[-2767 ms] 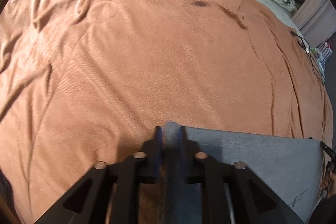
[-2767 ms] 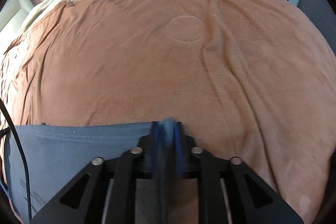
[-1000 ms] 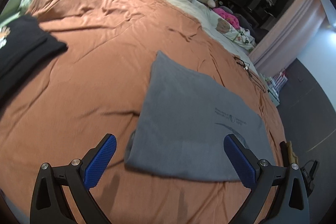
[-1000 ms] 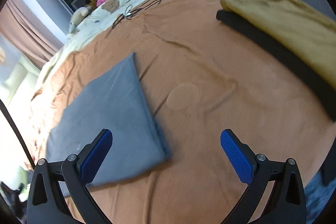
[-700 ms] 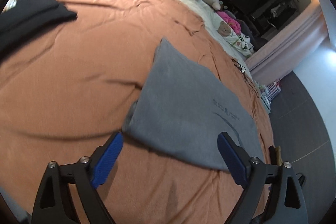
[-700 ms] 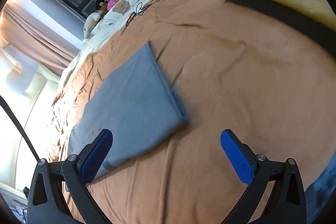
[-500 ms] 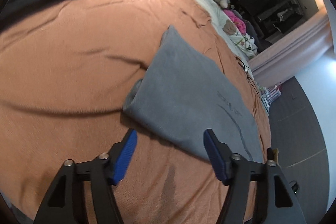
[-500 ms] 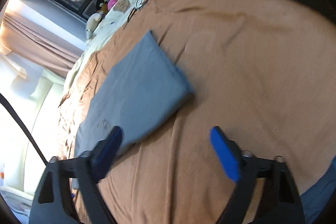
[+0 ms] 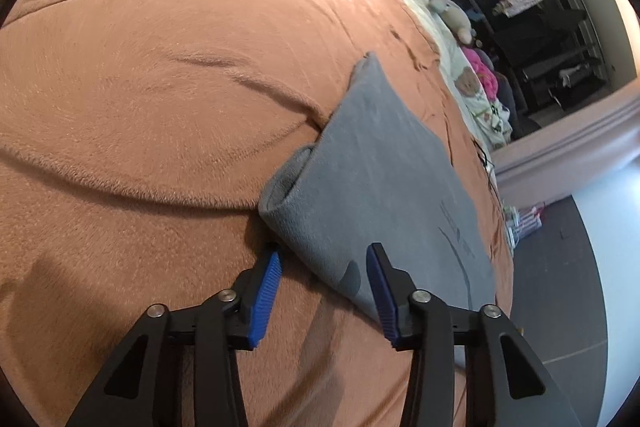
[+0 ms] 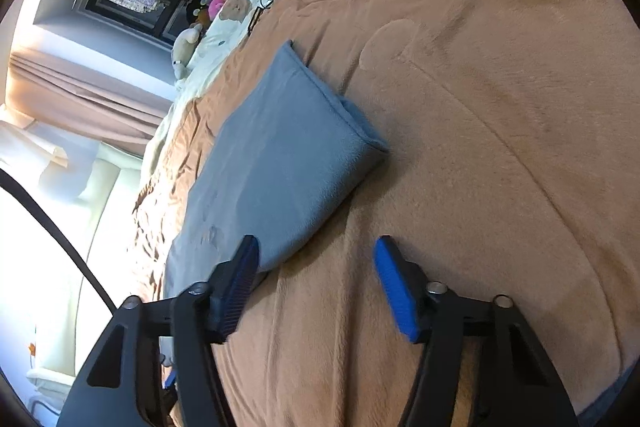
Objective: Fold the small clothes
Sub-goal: 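Move both grippers to the edge of the folded grey shirt, then pinch the folded shirt edge with both grippers and tuck it flat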
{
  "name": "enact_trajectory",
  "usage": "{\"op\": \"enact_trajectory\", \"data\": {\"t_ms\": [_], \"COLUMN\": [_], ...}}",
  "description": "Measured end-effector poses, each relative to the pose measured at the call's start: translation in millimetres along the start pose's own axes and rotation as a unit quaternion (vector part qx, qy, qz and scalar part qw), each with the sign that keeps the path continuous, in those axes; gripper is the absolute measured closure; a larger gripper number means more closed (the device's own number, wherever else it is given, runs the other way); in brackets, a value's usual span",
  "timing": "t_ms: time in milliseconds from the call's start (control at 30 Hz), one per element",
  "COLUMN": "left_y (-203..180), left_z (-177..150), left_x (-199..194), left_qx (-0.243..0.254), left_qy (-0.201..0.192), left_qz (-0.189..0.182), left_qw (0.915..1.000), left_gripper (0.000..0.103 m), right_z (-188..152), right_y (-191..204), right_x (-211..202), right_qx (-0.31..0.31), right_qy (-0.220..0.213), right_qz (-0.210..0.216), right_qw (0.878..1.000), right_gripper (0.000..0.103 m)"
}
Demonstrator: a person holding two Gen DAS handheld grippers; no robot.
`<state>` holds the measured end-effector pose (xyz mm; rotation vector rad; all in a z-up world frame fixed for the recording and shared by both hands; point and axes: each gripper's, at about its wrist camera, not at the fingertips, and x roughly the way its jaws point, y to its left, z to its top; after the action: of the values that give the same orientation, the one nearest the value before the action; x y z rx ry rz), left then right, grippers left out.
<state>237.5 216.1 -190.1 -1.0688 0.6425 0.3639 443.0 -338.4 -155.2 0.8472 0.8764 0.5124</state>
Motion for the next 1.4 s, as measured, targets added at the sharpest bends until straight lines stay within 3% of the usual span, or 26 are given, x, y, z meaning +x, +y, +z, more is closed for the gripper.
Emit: {"op": "enact_trajectory", "data": {"t_ms": [400, 500, 567, 667, 733, 1167, 1400], "left_y": [3, 5, 5, 3, 1, -17, -11], "left_z": [6, 9, 11, 13, 14, 25, 18], "left_x": [8, 10, 12, 9, 5, -32, -55], "left_qx": [-0.041, -0.046, -0.050, -0.046, -0.042, -0.024, -0.020], "left_qy": [-0.029, -0.030, -0.029, -0.034, -0.039, -0.055, -0.056], "left_qz": [0.024, 0.032, 0.031, 0.020, 0.016, -0.021, -0.030], "left_qw": [0.9985, 0.9980, 0.9979, 0.9982, 0.9982, 0.9980, 0.9978], "left_gripper": [0.068, 0.079, 0.093, 0.097, 0.098, 0.099, 0.099], "right_z": [0, 2, 5, 9, 8, 2, -9], "right_y": [-3, 4, 6, 8, 12, 38, 31], "right_x": [13, 18, 21, 23, 20, 0, -21], "right_qx": [0.041, 0.033, 0.023, 0.023, 0.013, -0.022, -0.028], "right_qy": [-0.024, -0.026, -0.026, -0.026, -0.031, -0.048, -0.053], "right_qz": [-0.006, -0.008, -0.013, -0.006, -0.006, 0.010, 0.020], "right_qw": [0.999, 0.999, 0.999, 0.999, 0.999, 0.999, 0.998], "right_gripper": [0.068, 0.071, 0.082, 0.098, 0.102, 0.103, 0.103]}}
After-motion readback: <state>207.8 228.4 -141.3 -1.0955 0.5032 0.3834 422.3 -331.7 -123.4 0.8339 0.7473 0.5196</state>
